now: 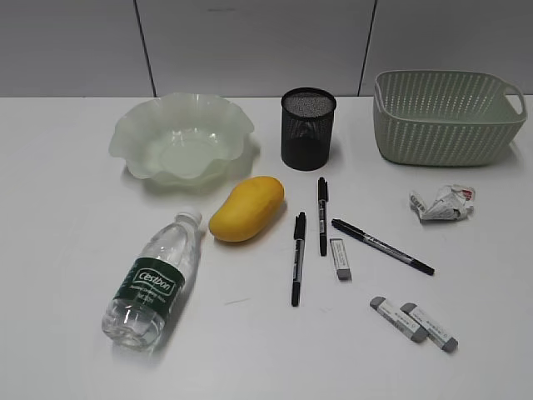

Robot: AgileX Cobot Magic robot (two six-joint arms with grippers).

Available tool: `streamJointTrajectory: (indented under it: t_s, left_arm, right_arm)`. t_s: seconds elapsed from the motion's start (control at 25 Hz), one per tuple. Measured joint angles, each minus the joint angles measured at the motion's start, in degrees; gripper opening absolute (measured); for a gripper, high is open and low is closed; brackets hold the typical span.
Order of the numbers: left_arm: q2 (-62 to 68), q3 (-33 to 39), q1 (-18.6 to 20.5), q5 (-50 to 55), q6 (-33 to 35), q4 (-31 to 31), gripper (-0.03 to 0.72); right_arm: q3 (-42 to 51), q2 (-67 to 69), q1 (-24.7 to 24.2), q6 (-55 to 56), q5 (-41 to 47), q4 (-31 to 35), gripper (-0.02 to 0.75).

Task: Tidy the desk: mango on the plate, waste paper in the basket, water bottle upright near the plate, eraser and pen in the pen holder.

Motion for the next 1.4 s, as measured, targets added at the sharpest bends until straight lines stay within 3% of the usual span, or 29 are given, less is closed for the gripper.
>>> streamJointTrajectory:
  t_s: [0.88, 1.04, 1.16, 1.28, 1.4]
  left_arm:
    - [0.0, 0.0, 0.0, 0.0, 0.0, 0.0, 0.244]
    - [0.0, -0.2, 0.1, -0.6, 0.2, -2.6, 0.244]
    - [2.1, -1.0, 0.1, -6.0, 4.9, -7.3, 0.244]
    - [7.3, -1.1, 0.1, -14.4, 15.0, -14.8, 0.265]
    - [14.3, -1.1, -0.7, -20.9, 23.2, -23.5, 0.355]
  right_arm:
    - [0.0, 0.0, 0.0, 0.0, 0.0, 0.0, 0.497]
    - [0.0, 0.0, 0.0, 0.0, 0.0, 0.0, 0.497]
    - [0.0, 0.0, 0.0, 0.0, 0.0, 0.0, 0.497]
    - [0.0, 0.0, 0.0, 0.0, 0.0, 0.0, 0.497]
    - [0.0, 0.0, 0.0, 0.0, 0.0, 0.3, 0.497]
